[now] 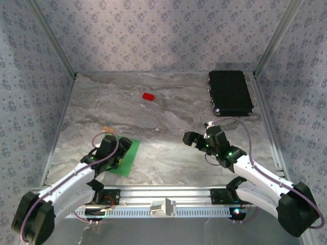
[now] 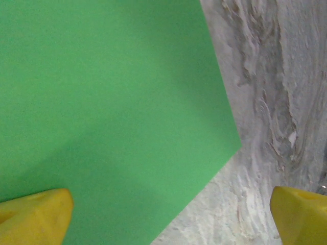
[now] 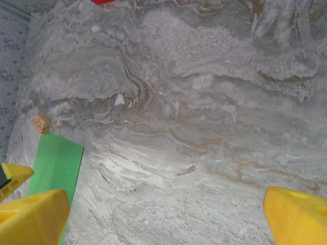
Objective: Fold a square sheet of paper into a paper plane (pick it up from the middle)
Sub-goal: Move the square sheet of paper to the center of the table.
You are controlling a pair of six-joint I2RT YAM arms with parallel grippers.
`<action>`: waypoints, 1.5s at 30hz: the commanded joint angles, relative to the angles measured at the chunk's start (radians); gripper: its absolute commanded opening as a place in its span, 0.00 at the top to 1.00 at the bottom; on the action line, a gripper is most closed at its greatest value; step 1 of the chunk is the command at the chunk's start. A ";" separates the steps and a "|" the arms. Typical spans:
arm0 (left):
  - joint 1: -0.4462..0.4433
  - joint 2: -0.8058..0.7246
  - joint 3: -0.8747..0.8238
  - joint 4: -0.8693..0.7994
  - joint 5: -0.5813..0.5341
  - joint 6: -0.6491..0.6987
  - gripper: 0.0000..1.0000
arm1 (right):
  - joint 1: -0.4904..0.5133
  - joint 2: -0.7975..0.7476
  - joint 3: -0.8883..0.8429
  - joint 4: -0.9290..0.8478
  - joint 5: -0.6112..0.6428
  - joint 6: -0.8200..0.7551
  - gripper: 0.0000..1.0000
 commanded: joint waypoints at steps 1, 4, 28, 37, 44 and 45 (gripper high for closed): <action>-0.072 0.132 0.078 0.093 -0.030 -0.085 0.00 | 0.008 -0.025 -0.025 0.022 -0.016 0.035 0.01; -0.128 0.245 0.158 0.151 -0.017 -0.052 0.00 | 0.007 -0.041 -0.039 0.031 -0.015 0.040 0.01; 0.167 0.435 0.381 -0.287 0.272 0.807 0.00 | 0.051 -0.031 -0.030 0.126 -0.103 -0.014 0.01; 0.129 0.475 0.355 -0.237 0.271 0.727 0.00 | 0.096 0.064 0.030 0.126 -0.104 -0.030 0.01; 0.000 0.538 0.340 -0.063 0.248 0.482 0.00 | 0.119 0.124 0.070 0.063 -0.066 -0.029 0.01; -0.025 0.555 0.345 -0.036 0.239 0.445 0.00 | 0.119 0.127 0.070 0.055 -0.057 -0.024 0.01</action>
